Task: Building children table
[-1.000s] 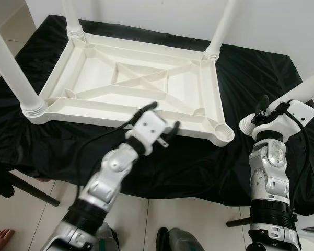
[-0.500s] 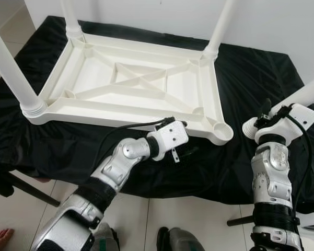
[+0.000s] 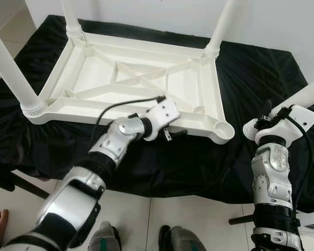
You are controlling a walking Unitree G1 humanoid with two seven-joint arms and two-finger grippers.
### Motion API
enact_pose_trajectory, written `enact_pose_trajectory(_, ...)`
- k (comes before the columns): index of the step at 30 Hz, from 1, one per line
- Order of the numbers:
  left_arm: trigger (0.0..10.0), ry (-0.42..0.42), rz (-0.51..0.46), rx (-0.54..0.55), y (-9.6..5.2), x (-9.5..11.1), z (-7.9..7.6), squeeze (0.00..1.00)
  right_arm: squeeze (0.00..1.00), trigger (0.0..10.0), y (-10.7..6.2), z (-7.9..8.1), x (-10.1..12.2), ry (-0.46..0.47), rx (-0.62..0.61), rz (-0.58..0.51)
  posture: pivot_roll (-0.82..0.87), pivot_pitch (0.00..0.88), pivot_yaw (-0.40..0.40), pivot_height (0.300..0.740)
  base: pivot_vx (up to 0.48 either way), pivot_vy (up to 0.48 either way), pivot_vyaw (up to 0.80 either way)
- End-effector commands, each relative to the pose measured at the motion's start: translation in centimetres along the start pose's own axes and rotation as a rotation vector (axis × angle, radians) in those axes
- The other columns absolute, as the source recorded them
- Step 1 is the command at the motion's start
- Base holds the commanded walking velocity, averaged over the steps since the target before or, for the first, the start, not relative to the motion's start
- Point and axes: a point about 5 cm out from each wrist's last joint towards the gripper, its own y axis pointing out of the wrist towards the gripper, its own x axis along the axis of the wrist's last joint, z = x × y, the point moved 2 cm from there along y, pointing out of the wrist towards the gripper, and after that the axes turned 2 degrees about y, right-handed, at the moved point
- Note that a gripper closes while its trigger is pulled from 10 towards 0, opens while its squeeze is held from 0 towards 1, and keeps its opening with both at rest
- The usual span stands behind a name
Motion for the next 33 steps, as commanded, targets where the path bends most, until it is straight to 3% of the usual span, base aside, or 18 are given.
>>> enact_pose_trajectory(1,10.0,0.014,0.025,-0.066,0.0,-0.5,-0.4,0.00,0.00,10.0,-0.1,-0.4,0.2,-0.012,-0.015,-0.015,0.01,0.125,-0.046,0.740,0.000,0.000,0.00)
enact_pose_trajectory(9,10.0,0.034,0.054,-0.149,-0.2,-0.8,-0.7,0.00,0.00,10.0,-0.1,-0.4,0.2,-0.012,-0.017,-0.013,0.02,0.127,-0.043,0.740,0.000,0.000,0.00)
enact_pose_trajectory(10,7.8,0.046,0.065,-0.184,-0.2,-0.9,-0.9,0.00,0.00,10.0,-0.2,-0.4,0.1,-0.011,-0.019,-0.011,0.02,0.127,-0.041,0.740,0.000,0.000,0.00)
enact_pose_trajectory(11,7.8,0.046,0.065,-0.184,-0.2,-0.9,-0.9,0.00,0.00,10.0,-0.2,-0.4,0.1,-0.011,-0.019,-0.011,0.02,0.127,-0.041,0.740,0.000,0.000,0.00)
enact_pose_trajectory(12,5.5,0.045,0.073,-0.211,-0.2,-0.9,-1.0,0.00,0.00,10.0,-0.2,-0.4,0.1,-0.011,-0.020,-0.010,0.02,0.128,-0.039,0.740,0.000,0.000,0.00)
enact_pose_trajectory(13,5.5,0.045,0.073,-0.211,-0.2,-0.9,-1.0,0.00,0.00,10.0,-0.2,-0.4,0.1,-0.011,-0.020,-0.010,0.02,0.128,-0.039,0.740,0.000,0.000,0.00)
enact_pose_trajectory(14,3.8,0.041,0.083,-0.233,0.0,-0.9,-1.0,0.00,0.00,10.0,-0.2,-0.4,0.0,-0.012,-0.021,-0.009,0.02,0.128,-0.039,0.740,0.000,0.000,0.00)
enact_pose_trajectory(20,2.7,0.055,0.101,-0.279,0.2,-0.6,-1.2,0.00,0.00,10.0,-0.3,-0.4,0.0,-0.011,-0.023,-0.007,0.02,0.126,-0.035,0.740,0.000,0.000,0.00)
enact_pose_trajectory(21,1.3,0.063,0.110,-0.293,0.3,-0.6,-1.2,0.00,0.00,10.0,-0.3,-0.5,0.0,-0.011,-0.024,-0.007,0.02,0.125,-0.035,0.740,0.000,0.000,0.00)
enact_pose_trajectory(22,1.3,0.063,0.110,-0.293,0.3,-0.6,-1.2,0.00,0.00,10.0,-0.3,-0.5,0.0,-0.011,-0.024,-0.007,0.02,0.125,-0.035,0.740,0.000,0.000,0.00)
enact_pose_trajectory(23,2.2,0.074,0.121,-0.302,0.3,-0.7,-1.3,0.00,0.00,10.0,-0.4,-0.4,-0.1,-0.011,-0.024,-0.006,0.01,0.122,-0.033,0.740,0.000,0.000,0.00)
enact_pose_trajectory(24,1.1,0.088,0.128,-0.319,0.3,-0.8,-1.3,0.00,0.00,10.0,-0.4,-0.4,-0.1,-0.012,-0.023,-0.006,0.01,0.122,-0.032,0.740,0.000,0.000,0.00)
enact_pose_trajectory(27,1.8,0.097,0.142,-0.340,0.2,-0.9,-1.4,0.00,0.00,10.0,-0.4,-0.4,-0.1,-0.011,-0.023,-0.005,0.02,0.119,-0.032,0.740,0.000,0.000,0.00)
enact_pose_trajectory(28,0.4,0.095,0.145,-0.350,0.2,-1.0,-1.5,0.00,0.00,10.0,-0.4,-0.4,-0.1,-0.011,-0.023,-0.005,0.02,0.119,-0.030,0.740,0.000,0.000,0.00)
enact_pose_trajectory(30,0.0,0.104,0.158,-0.367,0.0,-1.3,-1.7,0.00,0.00,10.0,-0.4,-0.4,-0.1,-0.011,-0.023,-0.005,0.02,0.116,-0.031,0.740,0.000,0.000,0.00)
enact_pose_trajectory(31,0.9,0.112,0.171,-0.382,-0.1,-1.5,-1.9,0.00,0.00,10.0,-0.4,-0.4,-0.1,-0.011,-0.024,-0.005,0.02,0.116,-0.031,0.740,0.000,0.000,0.00)
enact_pose_trajectory(32,0.9,0.112,0.171,-0.382,-0.1,-1.5,-1.9,0.00,0.00,10.0,-0.4,-0.4,-0.1,-0.011,-0.024,-0.005,0.02,0.116,-0.031,0.740,0.000,0.000,0.00)
enact_pose_trajectory(33,0.0,0.115,0.178,-0.399,-0.2,-1.8,-2.1,0.00,0.00,10.0,-0.4,-0.4,-0.2,-0.011,-0.023,-0.005,0.02,0.115,-0.031,0.740,0.000,0.000,0.00)
